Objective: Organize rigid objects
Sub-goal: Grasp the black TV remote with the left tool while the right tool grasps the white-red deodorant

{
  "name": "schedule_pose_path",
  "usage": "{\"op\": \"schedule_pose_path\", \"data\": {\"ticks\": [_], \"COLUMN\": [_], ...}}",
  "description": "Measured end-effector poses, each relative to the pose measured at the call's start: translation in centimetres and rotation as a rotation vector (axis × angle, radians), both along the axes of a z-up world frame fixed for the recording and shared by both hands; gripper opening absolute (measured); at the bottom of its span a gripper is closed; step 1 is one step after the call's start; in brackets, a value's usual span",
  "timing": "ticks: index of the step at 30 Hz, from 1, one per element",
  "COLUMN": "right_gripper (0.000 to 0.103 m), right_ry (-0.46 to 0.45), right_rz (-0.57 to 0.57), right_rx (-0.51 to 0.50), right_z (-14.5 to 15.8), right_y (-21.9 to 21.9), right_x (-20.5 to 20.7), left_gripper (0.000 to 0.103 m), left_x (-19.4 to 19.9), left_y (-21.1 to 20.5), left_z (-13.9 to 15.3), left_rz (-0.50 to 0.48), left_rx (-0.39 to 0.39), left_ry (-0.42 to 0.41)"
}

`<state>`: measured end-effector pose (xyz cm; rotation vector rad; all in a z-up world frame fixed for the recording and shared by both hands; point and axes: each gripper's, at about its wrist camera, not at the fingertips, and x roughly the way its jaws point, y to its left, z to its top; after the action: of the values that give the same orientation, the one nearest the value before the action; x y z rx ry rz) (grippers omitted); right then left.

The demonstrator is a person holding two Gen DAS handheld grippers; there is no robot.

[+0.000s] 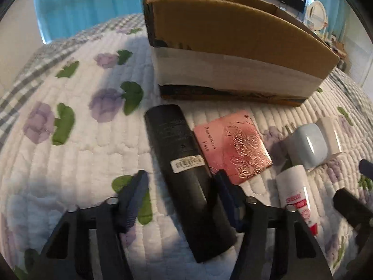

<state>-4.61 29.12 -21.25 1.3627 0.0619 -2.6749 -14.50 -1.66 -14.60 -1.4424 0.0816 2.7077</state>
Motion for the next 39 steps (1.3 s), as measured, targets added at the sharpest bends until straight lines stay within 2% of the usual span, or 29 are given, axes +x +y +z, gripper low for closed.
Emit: {"op": "schedule_pose_path", "data": {"ticks": [1, 4, 10, 15, 20, 24, 28, 33, 38, 39], "right_gripper": [0.102, 0.102, 0.102, 0.102, 0.102, 0.101, 0.091, 0.075, 0.047, 0.036], "right_ry": [0.000, -0.007, -0.014, -0.026, -0.047, -0.060, -0.081, -0.118, -0.153, -0.152], "right_rz": [0.007, 0.020, 0.027, 0.026, 0.029, 0.043, 0.068, 0.105, 0.096, 0.100], "right_rx": [0.003, 0.007, 0.008, 0.000, -0.011, -0.017, -0.021, -0.019, -0.037, -0.045], "right_z": [-0.1, -0.6, -1.1, -1.4, -2.1, -2.4, -3.0, -4.0, -4.8, -4.8], "right_y": [-0.2, -0.8, -0.9, -0.9, -1.3, -1.9, -2.7, -4.0, -4.2, -4.2], "right_x": [0.1, 0.4, 0.9, 0.8, 0.2, -0.2, -0.5, -1.2, -2.0, -2.0], "left_gripper": [0.047, 0.044, 0.038, 0.039, 0.042, 0.039, 0.031, 0.024, 0.020, 0.020], "left_x": [0.1, 0.2, 2.2, 3.8, 0.9, 1.1, 2.2, 2.4, 1.7, 2.0], "left_y": [0.1, 0.2, -0.6, 0.0, -0.4, -0.3, -0.3, -0.5, -0.9, -1.1], "left_z": [0.0, 0.0, 0.7, 0.7, -0.3, 0.2, 1.9, 2.3, 1.7, 1.9], "left_rz": [-0.018, -0.047, -0.072, -0.112, -0.061, -0.071, -0.078, -0.084, -0.076, -0.071], "left_rx": [0.012, -0.002, 0.025, 0.010, 0.031, 0.025, 0.017, 0.024, 0.023, 0.030], "left_ry": [-0.011, -0.029, -0.069, -0.081, -0.094, -0.067, -0.003, 0.007, -0.022, -0.016]}}
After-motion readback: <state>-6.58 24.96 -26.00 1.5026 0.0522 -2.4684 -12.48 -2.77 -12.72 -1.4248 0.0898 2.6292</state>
